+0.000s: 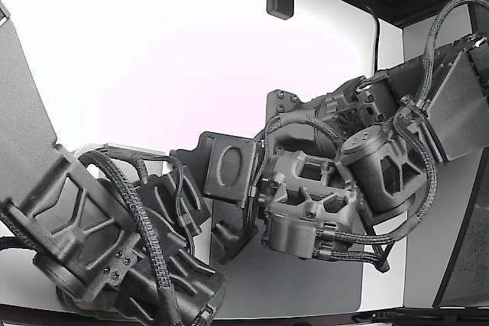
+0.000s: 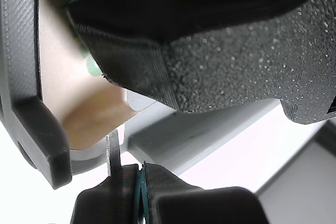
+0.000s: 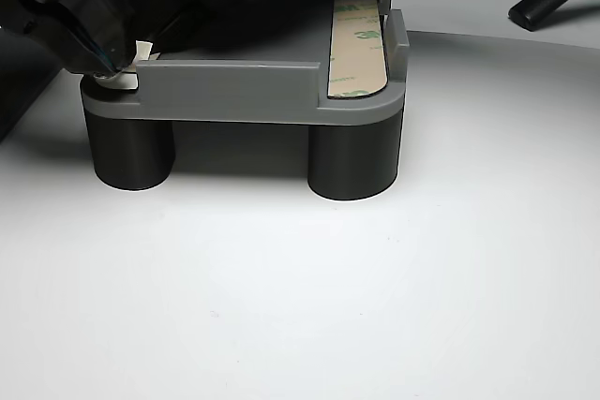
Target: Peel off protective film from adhesive tape.
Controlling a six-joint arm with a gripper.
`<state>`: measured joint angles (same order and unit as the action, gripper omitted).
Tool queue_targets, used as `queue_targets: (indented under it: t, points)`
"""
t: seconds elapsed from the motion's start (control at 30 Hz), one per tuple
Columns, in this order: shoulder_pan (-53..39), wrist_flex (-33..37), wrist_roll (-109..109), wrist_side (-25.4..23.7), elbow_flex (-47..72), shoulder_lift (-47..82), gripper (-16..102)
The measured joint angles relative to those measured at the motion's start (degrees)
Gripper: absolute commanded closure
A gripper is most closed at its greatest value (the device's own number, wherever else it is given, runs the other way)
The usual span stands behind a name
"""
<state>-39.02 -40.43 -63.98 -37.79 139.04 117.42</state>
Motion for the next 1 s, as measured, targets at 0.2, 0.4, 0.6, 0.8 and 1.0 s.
queue_targets:
  t: [0.2, 0.4, 0.6, 0.8, 1.0]
  points:
    - [-0.18, -0.26, 0.53, -0.09, -0.88, -1.05, 98]
    - [-0.35, -0.44, 1.14, -0.09, -0.7, -1.23, 98]
    - [-0.35, 0.18, 1.23, -0.09, 0.97, 0.18, 98]
    - [-0.35, 0.62, 0.97, -0.09, 1.49, 0.26, 98]
    - [-0.35, 1.05, 0.88, -0.09, 1.58, 0.26, 98]
